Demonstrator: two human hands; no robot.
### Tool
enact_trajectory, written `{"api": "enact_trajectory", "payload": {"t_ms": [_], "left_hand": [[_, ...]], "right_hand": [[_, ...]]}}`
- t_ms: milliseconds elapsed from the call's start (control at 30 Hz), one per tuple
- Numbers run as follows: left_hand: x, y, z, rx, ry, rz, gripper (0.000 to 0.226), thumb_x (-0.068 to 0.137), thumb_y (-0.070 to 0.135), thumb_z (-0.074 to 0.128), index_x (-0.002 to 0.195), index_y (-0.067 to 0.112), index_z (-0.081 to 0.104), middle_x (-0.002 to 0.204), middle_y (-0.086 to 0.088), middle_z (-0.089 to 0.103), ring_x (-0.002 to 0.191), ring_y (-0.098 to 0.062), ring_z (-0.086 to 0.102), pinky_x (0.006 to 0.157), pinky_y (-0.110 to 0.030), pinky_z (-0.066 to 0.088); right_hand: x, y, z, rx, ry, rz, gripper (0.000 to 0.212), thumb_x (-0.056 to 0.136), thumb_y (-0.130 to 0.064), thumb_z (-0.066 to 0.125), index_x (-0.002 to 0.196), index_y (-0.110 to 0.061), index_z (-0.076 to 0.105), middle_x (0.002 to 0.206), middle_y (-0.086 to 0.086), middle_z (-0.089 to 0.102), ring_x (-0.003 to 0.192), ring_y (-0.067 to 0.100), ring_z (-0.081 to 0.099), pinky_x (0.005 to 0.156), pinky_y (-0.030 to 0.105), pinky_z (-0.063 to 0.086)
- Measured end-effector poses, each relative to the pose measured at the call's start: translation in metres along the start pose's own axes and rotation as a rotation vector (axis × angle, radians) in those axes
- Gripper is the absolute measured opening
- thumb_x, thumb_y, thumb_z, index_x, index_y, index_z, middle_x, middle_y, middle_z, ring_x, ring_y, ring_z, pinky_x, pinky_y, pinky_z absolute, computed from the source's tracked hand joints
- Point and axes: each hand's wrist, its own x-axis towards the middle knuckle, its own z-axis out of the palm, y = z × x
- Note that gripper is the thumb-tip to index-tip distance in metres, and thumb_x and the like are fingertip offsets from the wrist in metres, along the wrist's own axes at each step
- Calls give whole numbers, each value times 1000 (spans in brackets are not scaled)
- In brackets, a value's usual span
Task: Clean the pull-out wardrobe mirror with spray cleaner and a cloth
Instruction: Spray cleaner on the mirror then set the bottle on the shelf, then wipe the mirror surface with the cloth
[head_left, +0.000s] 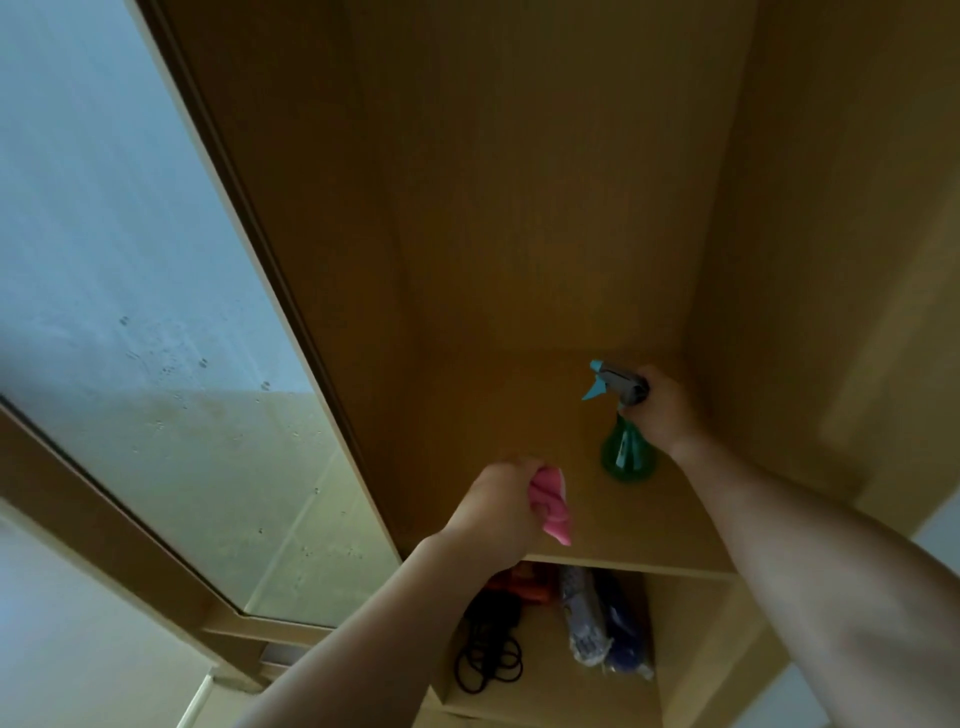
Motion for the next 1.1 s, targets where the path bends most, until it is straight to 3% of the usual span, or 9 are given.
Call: {"api": "enact_trajectory", "payload": {"t_ms": [267,400,567,633,733,800,833,967,1100], "left_hand": [[-2,14,-3,-53,-1,-3,18,96,-4,47,103,7,59,93,-13,73,77,-10,74,73,-22,59],[-4,18,-11,-56,-31,16,17,95,-5,48,104,4,59,93,-16,73,77,-12,74,70,-19,58],[-12,27,-22,-79,-83,58,30,94,-8,49,120,5,54,96,-13,72,80,-14,75,75,-27,60],[-18,37,-29,-65,-116,100,33,93,-8,50,122,6,53,95,-9,71,78,-6,73,69,-17,57],[-31,54,-43,-28,-187,214,32,91,-10,51,116,8,55,92,-2,70,75,4,70,64,-8,51],[-40,59,-55,-18,-210,277,31,90,-9,54,113,12,55,91,-2,71,76,1,71,66,-11,54],[-46,60,-63,17,-190,306,32,89,-6,57,114,15,54,92,2,70,78,2,70,66,-12,54],[-72,55,-99,184,-120,432,53,84,9,67,130,29,48,109,14,60,94,-1,63,80,-22,57],[-111,42,-138,154,-54,516,41,89,9,63,119,34,49,105,17,59,91,3,63,72,-12,55]], "right_hand": [[11,7,3,9,3,33,36,86,-6,67,118,-15,55,99,4,61,97,28,63,78,36,51],[5,9,-4,-20,10,44,57,84,-2,65,135,-18,45,113,3,59,107,28,59,85,37,50],[-20,-12,-26,-46,122,48,59,85,-14,68,138,-25,44,135,3,50,120,25,53,98,43,49],[-48,-41,-40,54,128,-30,52,83,-14,71,129,-29,52,133,-4,51,123,19,51,98,39,49],[-101,-96,-64,300,-318,-197,33,84,-15,70,114,-25,61,115,-3,65,114,17,61,94,32,51],[-131,-123,-71,293,-597,-259,41,83,-18,72,122,-19,59,117,0,66,114,17,62,96,34,51],[-143,-134,-70,264,-629,-270,45,82,-17,74,124,-19,59,118,0,66,114,17,62,96,35,52],[-179,-166,-52,209,-367,-320,34,84,-14,72,116,-19,63,108,-3,70,104,13,66,90,36,55],[-213,-193,-29,179,-115,-385,13,90,-11,63,98,-21,59,96,-2,67,92,12,67,83,37,56]]}}
